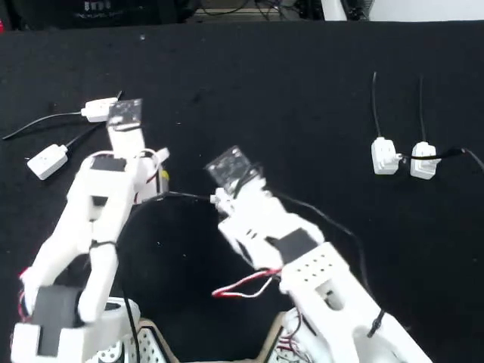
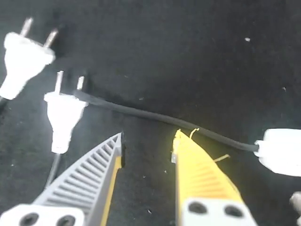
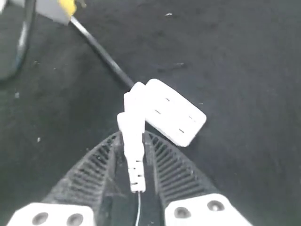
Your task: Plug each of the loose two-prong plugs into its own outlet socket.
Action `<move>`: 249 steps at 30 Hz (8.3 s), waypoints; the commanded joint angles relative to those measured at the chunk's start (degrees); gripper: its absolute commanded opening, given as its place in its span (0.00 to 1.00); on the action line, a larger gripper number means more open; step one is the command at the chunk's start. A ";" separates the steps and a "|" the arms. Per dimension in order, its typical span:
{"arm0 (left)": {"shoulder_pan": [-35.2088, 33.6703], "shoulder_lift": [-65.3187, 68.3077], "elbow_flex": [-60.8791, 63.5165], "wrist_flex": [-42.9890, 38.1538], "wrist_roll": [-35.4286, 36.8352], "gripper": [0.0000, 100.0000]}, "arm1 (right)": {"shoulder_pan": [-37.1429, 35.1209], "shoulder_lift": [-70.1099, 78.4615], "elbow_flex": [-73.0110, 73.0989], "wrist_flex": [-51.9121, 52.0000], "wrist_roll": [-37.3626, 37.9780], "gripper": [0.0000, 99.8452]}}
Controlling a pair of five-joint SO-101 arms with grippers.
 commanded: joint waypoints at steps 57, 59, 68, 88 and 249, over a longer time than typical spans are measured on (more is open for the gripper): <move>12.09 -29.19 23.34 -13.27 3.87 0.18 | -10.37 -28.18 13.32 -11.25 -7.82 0.01; 12.09 -29.19 23.25 -13.27 3.96 0.18 | -10.37 -29.67 14.11 -10.99 -7.82 0.01; 11.03 -29.89 22.81 -13.19 4.04 0.18 | -10.20 -29.93 14.55 -10.29 -7.74 0.01; -2.42 -27.25 24.75 -23.12 5.80 0.18 | 0.70 1.71 -17.27 20.13 -3.25 0.01; 2.24 -26.55 30.46 -23.91 7.03 0.18 | 10.29 72.13 -89.36 62.51 3.34 0.01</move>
